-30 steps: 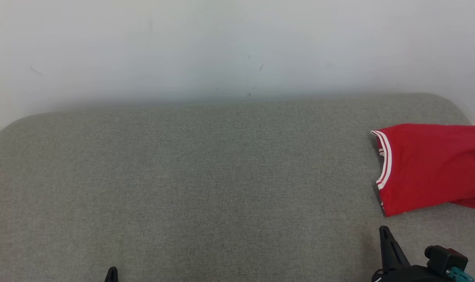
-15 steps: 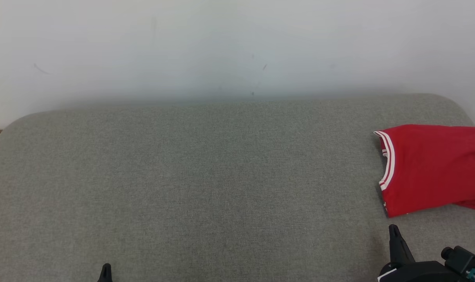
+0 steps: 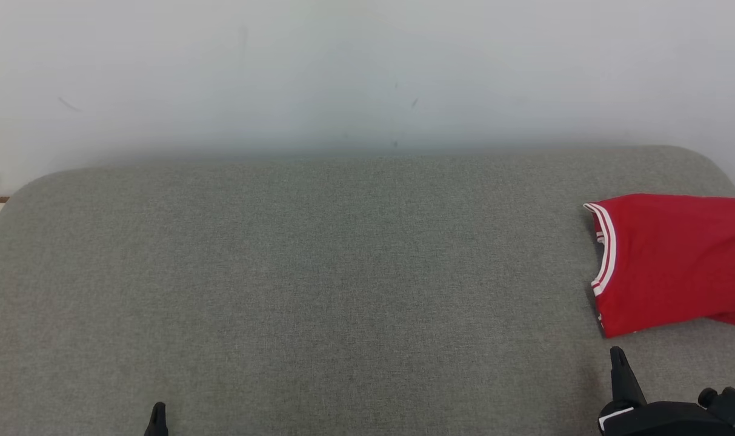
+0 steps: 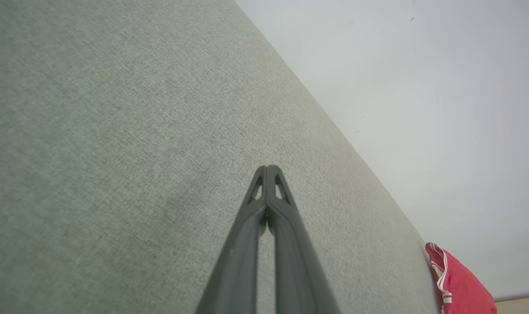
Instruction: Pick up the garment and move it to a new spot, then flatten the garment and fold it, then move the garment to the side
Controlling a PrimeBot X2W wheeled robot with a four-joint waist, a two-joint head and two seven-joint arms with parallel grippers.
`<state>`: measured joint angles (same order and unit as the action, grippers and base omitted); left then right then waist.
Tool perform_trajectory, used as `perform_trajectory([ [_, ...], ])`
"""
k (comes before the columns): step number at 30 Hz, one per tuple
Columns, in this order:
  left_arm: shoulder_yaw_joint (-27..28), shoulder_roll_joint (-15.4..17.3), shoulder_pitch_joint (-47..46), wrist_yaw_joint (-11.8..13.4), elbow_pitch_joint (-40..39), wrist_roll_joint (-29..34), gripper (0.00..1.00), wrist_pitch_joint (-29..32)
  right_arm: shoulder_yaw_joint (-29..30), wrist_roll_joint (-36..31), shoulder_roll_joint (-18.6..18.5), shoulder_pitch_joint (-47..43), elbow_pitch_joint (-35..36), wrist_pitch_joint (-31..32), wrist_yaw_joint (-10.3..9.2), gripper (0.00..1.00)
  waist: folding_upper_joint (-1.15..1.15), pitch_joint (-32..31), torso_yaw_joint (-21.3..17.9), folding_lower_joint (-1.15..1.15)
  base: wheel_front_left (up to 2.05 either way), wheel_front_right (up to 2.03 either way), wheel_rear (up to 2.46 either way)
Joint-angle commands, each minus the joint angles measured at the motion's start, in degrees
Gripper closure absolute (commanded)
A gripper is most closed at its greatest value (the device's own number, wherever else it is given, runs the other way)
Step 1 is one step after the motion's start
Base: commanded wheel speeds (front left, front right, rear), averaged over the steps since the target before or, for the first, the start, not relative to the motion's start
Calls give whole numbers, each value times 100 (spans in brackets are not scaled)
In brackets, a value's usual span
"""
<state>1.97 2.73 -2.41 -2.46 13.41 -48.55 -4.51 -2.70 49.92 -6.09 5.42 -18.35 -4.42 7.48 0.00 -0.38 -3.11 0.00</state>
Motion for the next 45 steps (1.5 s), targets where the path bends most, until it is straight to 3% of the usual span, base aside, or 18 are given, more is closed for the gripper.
perform_trajectory([
  [1, 48, 13, -94, -34, -29, -151, 100, 19, 38, 125, -4, 150, 74, 40, 1, 100, 0, 1, 2, 0, 0, 0, 0],
  [21, 189, 16, -215, -202, 9, -1588, 100, 365, 329, 1526, 96, 178, 154, 406, 1, 100, 0, 16, 85, 0, 0, 0, 0],
  [45, 313, 18, -318, -350, 48, -2870, 100, 681, 601, 2783, 187, 223, 220, 750, 2, 100, 0, 34, 174, 0, 0, 0, 0],
])
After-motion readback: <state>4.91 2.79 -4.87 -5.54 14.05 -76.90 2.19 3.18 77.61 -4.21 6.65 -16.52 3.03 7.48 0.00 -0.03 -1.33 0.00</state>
